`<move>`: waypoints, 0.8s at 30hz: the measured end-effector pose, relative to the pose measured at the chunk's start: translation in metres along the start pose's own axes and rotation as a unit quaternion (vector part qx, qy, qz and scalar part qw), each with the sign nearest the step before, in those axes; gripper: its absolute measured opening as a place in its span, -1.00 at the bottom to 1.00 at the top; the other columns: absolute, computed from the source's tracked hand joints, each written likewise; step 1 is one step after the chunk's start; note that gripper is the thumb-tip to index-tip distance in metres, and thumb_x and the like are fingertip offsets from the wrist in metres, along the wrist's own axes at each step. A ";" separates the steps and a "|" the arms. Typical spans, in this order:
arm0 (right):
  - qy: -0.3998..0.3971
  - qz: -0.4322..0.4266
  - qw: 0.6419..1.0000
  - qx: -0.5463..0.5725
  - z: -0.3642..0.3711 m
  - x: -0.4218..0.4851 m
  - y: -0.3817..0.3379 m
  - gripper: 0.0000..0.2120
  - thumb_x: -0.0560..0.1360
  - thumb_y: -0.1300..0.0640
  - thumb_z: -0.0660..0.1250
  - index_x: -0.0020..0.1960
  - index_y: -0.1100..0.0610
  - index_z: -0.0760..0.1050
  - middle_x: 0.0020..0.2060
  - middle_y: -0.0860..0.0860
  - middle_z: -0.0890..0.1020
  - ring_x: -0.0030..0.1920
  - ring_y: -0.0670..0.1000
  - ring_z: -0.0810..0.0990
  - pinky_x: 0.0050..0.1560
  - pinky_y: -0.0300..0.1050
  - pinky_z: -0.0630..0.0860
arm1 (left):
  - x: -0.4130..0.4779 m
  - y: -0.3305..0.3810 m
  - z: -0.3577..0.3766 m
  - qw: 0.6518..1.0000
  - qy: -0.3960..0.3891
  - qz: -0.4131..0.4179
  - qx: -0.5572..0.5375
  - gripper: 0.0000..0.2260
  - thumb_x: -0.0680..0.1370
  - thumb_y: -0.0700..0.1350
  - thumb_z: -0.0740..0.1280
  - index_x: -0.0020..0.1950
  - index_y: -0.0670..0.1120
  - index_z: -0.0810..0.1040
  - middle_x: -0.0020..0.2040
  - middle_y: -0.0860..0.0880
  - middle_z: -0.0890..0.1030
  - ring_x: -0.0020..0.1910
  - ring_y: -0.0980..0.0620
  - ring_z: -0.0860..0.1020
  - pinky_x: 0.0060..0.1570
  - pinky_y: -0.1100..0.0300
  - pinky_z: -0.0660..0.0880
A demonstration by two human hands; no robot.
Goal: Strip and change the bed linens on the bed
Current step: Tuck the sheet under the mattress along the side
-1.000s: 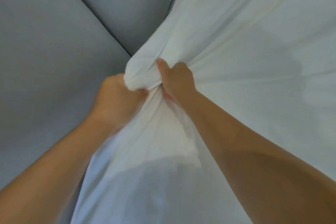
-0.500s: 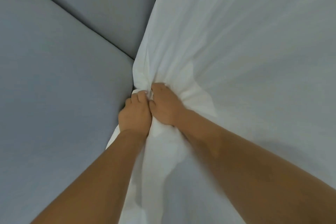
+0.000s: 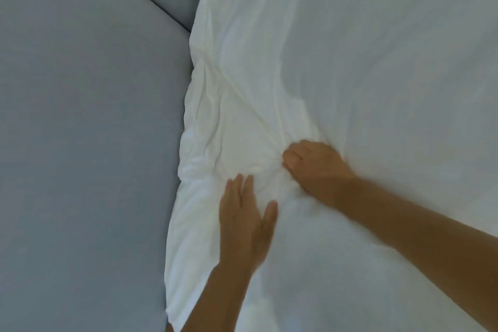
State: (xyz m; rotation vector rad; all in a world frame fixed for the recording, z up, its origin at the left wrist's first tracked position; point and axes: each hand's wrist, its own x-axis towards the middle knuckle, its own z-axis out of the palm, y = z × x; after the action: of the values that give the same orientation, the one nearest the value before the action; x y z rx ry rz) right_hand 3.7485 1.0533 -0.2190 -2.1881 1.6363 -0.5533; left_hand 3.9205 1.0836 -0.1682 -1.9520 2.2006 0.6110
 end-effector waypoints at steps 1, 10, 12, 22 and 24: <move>0.013 0.006 1.000 -0.005 -0.002 0.002 -0.004 -0.78 0.18 0.25 0.59 -0.31 0.21 0.55 -0.43 0.11 0.54 -0.45 0.11 0.55 -0.50 -0.19 0.41 | -0.013 0.001 0.008 0.999 -0.019 -0.014 -0.022 -0.39 0.57 0.11 0.22 0.53 -0.12 0.12 0.54 -0.09 0.13 0.53 -0.02 0.02 0.43 0.22 -0.11; -0.010 0.089 0.991 0.095 -0.046 -0.059 0.004 -0.84 0.57 0.20 0.19 -0.16 0.23 0.42 -0.28 0.14 0.51 -0.31 0.17 0.50 -0.35 -0.05 0.37 | -0.036 0.034 0.012 0.985 0.095 0.131 -0.061 -0.73 0.55 -0.06 0.20 -0.15 -0.18 0.61 -0.12 -0.14 0.58 -0.15 -0.16 0.53 -0.11 0.12 0.44; -0.038 0.142 0.984 0.103 -0.049 -0.073 0.008 -0.82 0.60 0.19 0.17 -0.08 0.28 0.46 -0.18 0.18 0.53 -0.17 0.20 0.50 -0.18 0.02 0.41 | -0.056 0.052 0.017 0.975 0.057 0.203 -0.073 -0.79 0.55 -0.09 0.17 -0.17 -0.14 0.52 -0.21 -0.08 0.52 -0.23 -0.07 0.47 -0.21 0.12 0.40; -0.095 0.011 0.995 -0.026 -0.059 -0.187 -0.020 -0.80 0.23 0.21 0.59 -0.27 0.15 0.57 -0.30 0.05 0.58 -0.31 0.11 0.59 -0.28 -0.16 0.50 | -0.104 0.026 0.027 0.999 -0.025 0.021 -0.036 -0.59 0.55 0.09 0.17 0.23 -0.17 0.50 0.14 -0.13 0.51 0.17 -0.14 0.45 0.20 0.09 0.32; -0.069 0.026 0.997 -0.033 -0.058 -0.193 -0.016 -0.83 0.25 0.33 0.55 -0.29 0.18 0.57 -0.32 0.08 0.58 -0.32 0.11 0.58 -0.30 -0.13 0.43 | -0.134 0.041 0.040 0.998 -0.044 0.033 -0.022 -0.39 0.49 0.21 0.10 0.29 -0.24 0.46 0.22 -0.20 0.51 0.25 -0.20 0.46 0.27 -0.01 0.34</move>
State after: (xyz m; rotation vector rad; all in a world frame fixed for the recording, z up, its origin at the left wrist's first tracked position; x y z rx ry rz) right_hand 3.6829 1.2403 -0.1796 -2.1702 1.6553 -0.3311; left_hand 3.8937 1.2251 -0.1476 -1.8411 2.2233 0.7469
